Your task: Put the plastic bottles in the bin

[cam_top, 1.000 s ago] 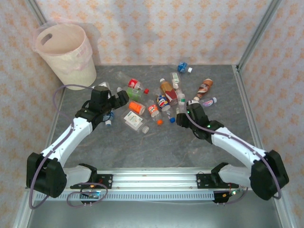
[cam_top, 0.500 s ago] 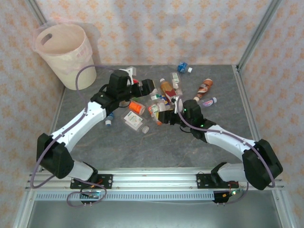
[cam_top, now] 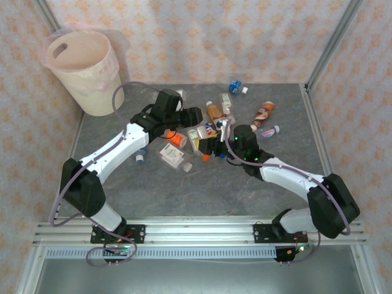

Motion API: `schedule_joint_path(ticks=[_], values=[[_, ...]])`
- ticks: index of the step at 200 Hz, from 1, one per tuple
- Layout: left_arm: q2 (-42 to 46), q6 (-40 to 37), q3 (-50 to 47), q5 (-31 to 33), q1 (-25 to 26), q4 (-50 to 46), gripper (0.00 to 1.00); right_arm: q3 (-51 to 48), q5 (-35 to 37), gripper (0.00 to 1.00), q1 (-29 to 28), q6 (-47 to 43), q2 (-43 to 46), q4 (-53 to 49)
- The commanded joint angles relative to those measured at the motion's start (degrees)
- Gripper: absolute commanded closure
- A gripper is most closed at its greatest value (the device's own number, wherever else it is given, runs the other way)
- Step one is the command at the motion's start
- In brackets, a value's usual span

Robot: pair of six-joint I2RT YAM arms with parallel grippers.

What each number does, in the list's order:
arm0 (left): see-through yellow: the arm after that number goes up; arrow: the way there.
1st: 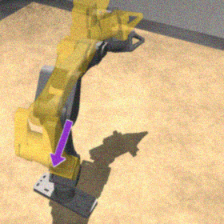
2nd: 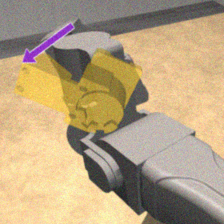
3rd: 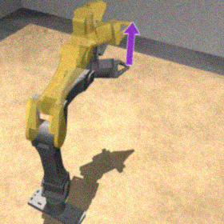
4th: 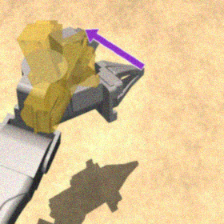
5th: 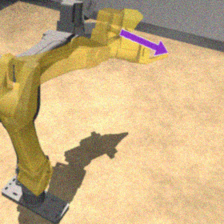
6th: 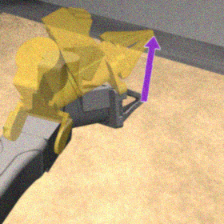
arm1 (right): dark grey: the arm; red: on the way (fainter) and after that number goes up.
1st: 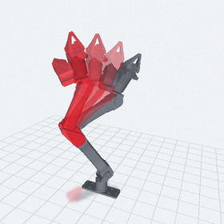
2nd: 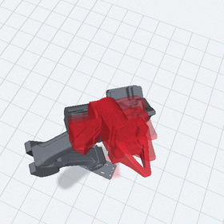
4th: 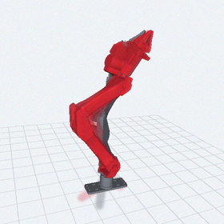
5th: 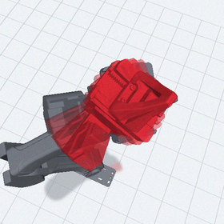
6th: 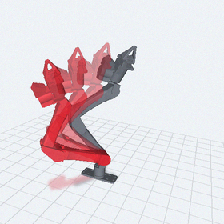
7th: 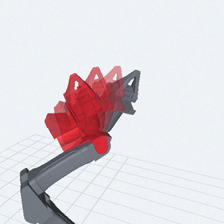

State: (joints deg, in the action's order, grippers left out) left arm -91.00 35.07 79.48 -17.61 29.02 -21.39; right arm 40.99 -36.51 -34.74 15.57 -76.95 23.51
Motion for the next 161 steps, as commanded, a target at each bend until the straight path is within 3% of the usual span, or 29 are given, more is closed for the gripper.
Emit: schedule_joint_path(ticks=[1, 62, 107, 137, 143, 161], values=[[-0.7, 0.4, 2.6, 0.6, 0.4, -1.0, 0.43, 2.2, -2.1, 0.53, -0.3, -1.7, -0.6, 4.5], [0.0, 1.1, 0.7, 3.9, 0.4, 1.0, 0.6, 3.4, -4.7, 0.48, -0.3, -1.4, -2.1, 5.5], [0.9, 0.6, -0.4, 4.7, 0.2, 2.5, 0.67, 1.7, -0.6, 0.3, -0.3, -2.7, 0.5, 5.1], [2.4, -1.3, 0.4, 6.4, -2.2, 2.5, 0.69, 0.5, 6.8, 0.1, -0.4, -4.7, 4.7, 2.9], [2.9, -1.9, 0.8, 7.1, -3.1, 2.2, 0.69, -0.2, 9.3, 0.0, -0.3, -4.9, 5.9, 3.3], [5.4, -4.1, 2.2, 10.0, -6.4, 2.1, 0.7, -2.5, 20.2, 0.01, -0.3, -4.7, 8.8, 4.0]])
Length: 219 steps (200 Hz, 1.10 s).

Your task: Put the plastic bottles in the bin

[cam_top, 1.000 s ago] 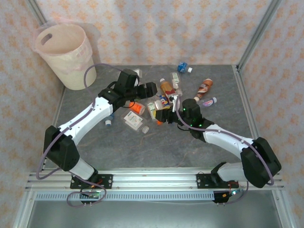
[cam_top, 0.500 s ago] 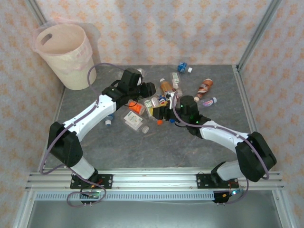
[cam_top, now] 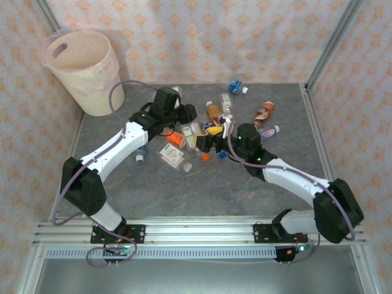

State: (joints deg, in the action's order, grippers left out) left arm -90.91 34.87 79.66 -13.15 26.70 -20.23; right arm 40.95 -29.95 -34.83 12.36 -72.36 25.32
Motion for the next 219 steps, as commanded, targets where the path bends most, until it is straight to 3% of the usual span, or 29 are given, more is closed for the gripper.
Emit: schedule_joint_path(ticks=[1, 22, 45, 85, 140, 219], values=[[5.4, -3.9, 2.1, 5.9, -4.2, 1.0, 0.7, -2.5, 14.2, 0.01, -0.2, -1.5, 5.0, 2.0], [9.3, -9.4, 3.8, 14.0, -7.6, 3.1, 0.7, -4.0, 26.9, 0.01, -0.2, -0.4, 8.7, -1.5], [12.8, -15.9, 4.8, 24.1, -10.1, 9.0, 0.69, -6.5, 35.4, 0.01, -0.2, 2.9, 10.2, -2.0], [12.8, -35.7, 6.3, 38.9, -14.1, 29.4, 0.68, -7.5, 39.7, 0.01, -0.1, 4.1, 10.8, -2.2], [-0.7, -35.0, 20.1, 37.8, -28.8, 28.8, 0.68, -6.8, 39.9, 0.01, 0.0, 3.4, 10.5, -2.6], [-16.3, -31.6, 37.1, 35.2, -38.3, 24.0, 0.68, -6.1, 40.7, 0.01, 0.0, 2.9, 10.5, -4.0]])
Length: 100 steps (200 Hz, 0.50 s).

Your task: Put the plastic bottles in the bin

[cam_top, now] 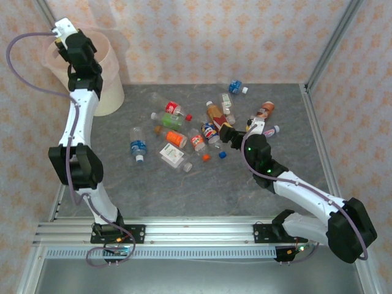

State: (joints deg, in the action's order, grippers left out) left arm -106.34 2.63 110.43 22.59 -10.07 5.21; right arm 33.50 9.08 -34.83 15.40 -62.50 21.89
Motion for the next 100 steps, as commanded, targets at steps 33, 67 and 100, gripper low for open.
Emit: schedule_joint_path(ticks=[33, 67, 100], values=[[-5.7, 0.0, 12.7, -3.9, -2.4, -5.4, 0.68, 1.5, 2.5, 0.01, 0.1, 0.1, -0.6, -0.4], [-14.1, 0.5, 22.4, -4.2, -2.5, -14.8, 0.68, 2.9, 2.0, 0.01, 0.1, -0.2, -2.5, -0.9], [-19.0, 5.8, 31.8, -3.7, -2.7, -26.9, 0.69, 3.3, 1.8, 0.01, 0.2, -0.4, -3.3, -1.3]])
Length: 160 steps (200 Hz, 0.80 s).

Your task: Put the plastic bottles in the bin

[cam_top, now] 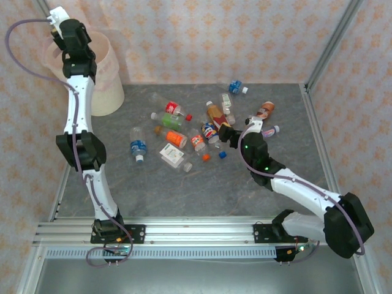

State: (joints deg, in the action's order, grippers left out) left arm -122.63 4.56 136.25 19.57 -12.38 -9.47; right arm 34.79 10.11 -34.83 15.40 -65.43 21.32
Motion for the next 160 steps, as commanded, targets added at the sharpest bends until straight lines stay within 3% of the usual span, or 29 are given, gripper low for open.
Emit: schedule_joint_path(ticks=[1, 84, 135, 160], values=[[-2.8, 4.0, 6.2, -0.8, -0.4, -12.4, 0.69, 2.1, 0.8, 0.01, 0.2, -0.4, -0.4, -0.7], [0.7, 10.2, 7.0, -12.1, -0.4, -27.0, 0.7, 2.1, 0.2, 0.01, 0.2, -0.5, -1.7, -0.8], [5.8, 13.2, 0.0, -16.9, -0.3, -26.9, 0.7, 2.2, -0.2, 0.01, 0.2, -0.2, -2.1, -0.8], [6.4, 15.1, -2.1, -19.3, -0.3, -26.5, 0.66, 2.4, -0.6, 0.01, 0.3, 0.0, -3.5, -0.8]])
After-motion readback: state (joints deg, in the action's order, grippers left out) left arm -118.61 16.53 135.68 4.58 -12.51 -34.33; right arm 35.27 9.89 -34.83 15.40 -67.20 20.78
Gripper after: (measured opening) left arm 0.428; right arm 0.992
